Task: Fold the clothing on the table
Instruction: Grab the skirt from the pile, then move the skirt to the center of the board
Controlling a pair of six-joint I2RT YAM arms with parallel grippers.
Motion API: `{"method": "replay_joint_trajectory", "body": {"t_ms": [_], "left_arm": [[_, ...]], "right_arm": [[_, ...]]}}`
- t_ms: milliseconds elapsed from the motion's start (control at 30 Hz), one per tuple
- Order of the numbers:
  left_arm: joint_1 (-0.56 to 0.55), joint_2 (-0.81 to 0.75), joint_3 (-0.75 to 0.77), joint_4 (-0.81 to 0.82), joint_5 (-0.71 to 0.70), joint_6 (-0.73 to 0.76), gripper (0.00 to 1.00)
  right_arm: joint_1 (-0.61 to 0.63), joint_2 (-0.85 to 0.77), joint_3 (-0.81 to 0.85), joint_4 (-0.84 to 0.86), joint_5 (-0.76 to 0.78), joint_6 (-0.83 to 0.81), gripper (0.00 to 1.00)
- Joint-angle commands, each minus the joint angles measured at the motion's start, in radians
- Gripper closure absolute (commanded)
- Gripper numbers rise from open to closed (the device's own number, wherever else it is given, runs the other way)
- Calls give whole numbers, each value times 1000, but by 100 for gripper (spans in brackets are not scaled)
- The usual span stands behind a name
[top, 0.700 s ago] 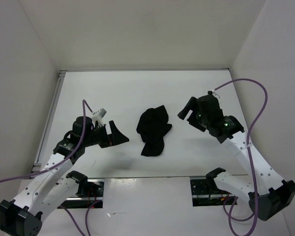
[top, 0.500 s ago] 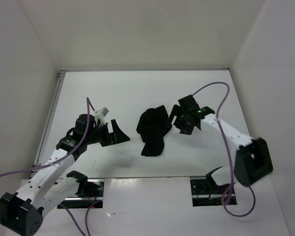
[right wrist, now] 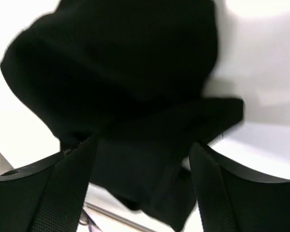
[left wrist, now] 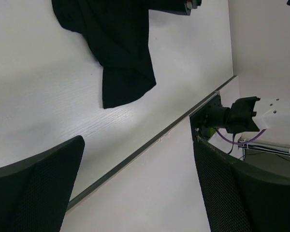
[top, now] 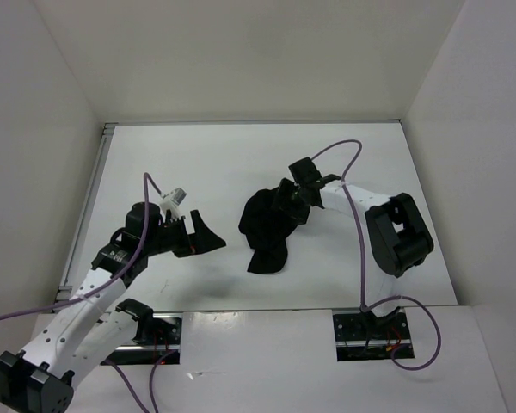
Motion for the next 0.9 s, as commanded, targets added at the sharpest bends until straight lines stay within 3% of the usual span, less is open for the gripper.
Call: {"method": "replay_joint_trajectory", "body": {"t_ms": [0, 167, 233, 267, 333, 500, 600, 867], "left_arm": [[-2, -17, 5, -4, 4, 15, 0], [-2, -26, 5, -13, -5, 6, 0], [-2, -26, 5, -13, -5, 6, 0], [-2, -26, 5, -13, -5, 6, 0], [-2, -26, 5, -13, -5, 6, 0], [-2, -15, 5, -4, -5, 6, 0], [-2, -6, -5, -4, -5, 6, 0], [-2, 13, -14, 15, -5, -12, 0]], "right_arm": [[15, 72, 30, 79, -32, 18, 31], [27, 106, 65, 35, -6, 18, 61], [36, 83, 90, -2, 28, 5, 95], [36, 51, 109, -15, 63, 5, 100], [46, 5, 148, -66, 84, -19, 100], [131, -234, 463, -242, 273, -90, 100], [142, -371, 588, -288, 307, -142, 100], [142, -604, 466, -318, 310, -145, 100]]}}
